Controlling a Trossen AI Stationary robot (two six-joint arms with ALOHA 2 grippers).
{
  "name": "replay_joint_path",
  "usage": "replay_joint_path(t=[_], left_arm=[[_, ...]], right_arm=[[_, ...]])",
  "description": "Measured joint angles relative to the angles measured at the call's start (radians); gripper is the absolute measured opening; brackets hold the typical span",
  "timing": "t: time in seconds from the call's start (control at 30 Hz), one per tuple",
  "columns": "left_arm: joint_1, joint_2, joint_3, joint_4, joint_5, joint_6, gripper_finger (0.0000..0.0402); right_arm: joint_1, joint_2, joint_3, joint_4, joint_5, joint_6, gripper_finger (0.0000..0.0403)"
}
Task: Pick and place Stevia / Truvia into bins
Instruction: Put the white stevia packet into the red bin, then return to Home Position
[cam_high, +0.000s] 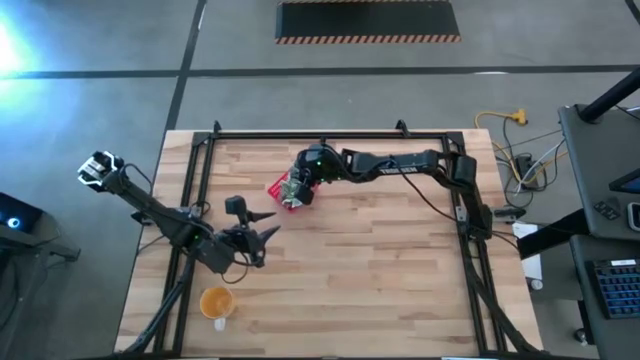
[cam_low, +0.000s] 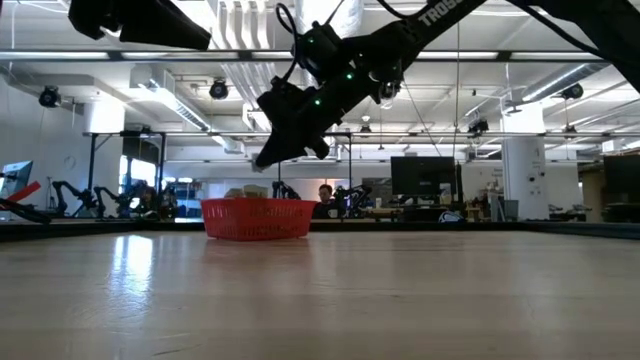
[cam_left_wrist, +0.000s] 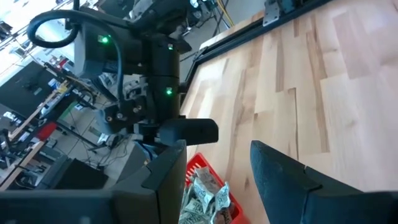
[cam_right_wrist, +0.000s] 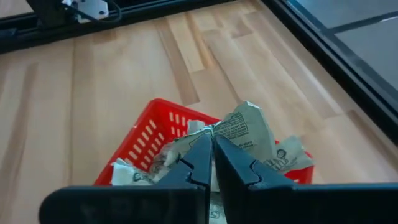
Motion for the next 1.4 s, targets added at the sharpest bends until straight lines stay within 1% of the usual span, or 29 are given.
replay_joint_path(t=[0.1, 0.17, 0.27, 0.37, 0.5, 0.57, 0.63, 0.73, 0.8, 0.9, 1.07, 1.17, 1.33, 1.37, 1.4], left_arm=[[-0.001, 0.011, 0.000, 0.000, 0.001, 0.000, 0.0162], [-0.001, 0.014, 0.000, 0.000, 0.003, 0.001, 0.0162], [-0.001, 0.019, 0.000, 0.001, 0.002, 0.001, 0.0162], [-0.001, 0.021, 0.000, 0.001, 0.003, 0.001, 0.0162], [-0.001, 0.021, 0.000, 0.004, 0.003, 0.001, 0.0162], [-0.001, 0.021, 0.000, 0.005, 0.003, 0.002, 0.0162], [0.000, 0.017, 0.001, 0.009, -0.002, 0.002, 0.0162], [0.000, 0.001, 0.016, 0.024, -0.065, 0.002, 0.0162], [0.000, -0.016, 0.016, 0.044, -0.111, -0.001, 0.0162], [0.001, -0.056, 0.013, 0.053, -0.106, -0.018, 0.0162], [0.001, -0.171, -0.017, 0.041, -0.022, 0.006, 0.0162], [0.002, -0.273, -0.048, 0.048, 0.020, 0.031, 0.0162], [0.004, -0.446, -0.137, 0.054, 0.037, 0.054, 0.0162], [0.009, -0.479, -0.158, 0.065, 0.074, 0.074, 0.0162], [0.020, -0.513, -0.179, 0.083, 0.146, 0.110, 0.0162]], right_arm=[[0.000, 0.000, 0.000, -0.001, 0.000, -0.021, 0.0018], [0.000, 0.000, -0.001, -0.001, 0.000, -0.031, 0.0031], [0.001, 0.000, -0.001, 0.001, 0.000, -0.035, 0.0060], [0.001, 0.000, -0.002, 0.006, 0.000, -0.077, 0.0092], [0.001, -0.005, 0.008, -0.003, 0.000, -0.110, 0.0120], [0.001, -0.021, 0.008, -0.047, 0.000, -0.115, 0.0128], [0.005, -0.045, 0.006, -0.087, -0.002, -0.155, 0.0134], [0.024, -0.085, 0.002, -0.152, -0.004, -0.241, 0.0139], [0.037, -0.116, -0.005, -0.187, -0.007, -0.260, 0.0139], [0.044, -0.184, -0.040, -0.219, -0.014, -0.270, 0.0135], [0.040, -0.358, -0.188, -0.183, -0.040, -0.270, 0.0128], [0.043, -0.486, -0.332, -0.099, -0.057, -0.270, 0.0125], [0.041, -0.716, -0.603, 0.106, -0.054, -0.264, 0.0123], [0.039, -0.760, -0.657, 0.146, -0.053, -0.260, 0.0124], [0.037, -0.801, -0.708, 0.188, -0.053, -0.250, 0.0125]])
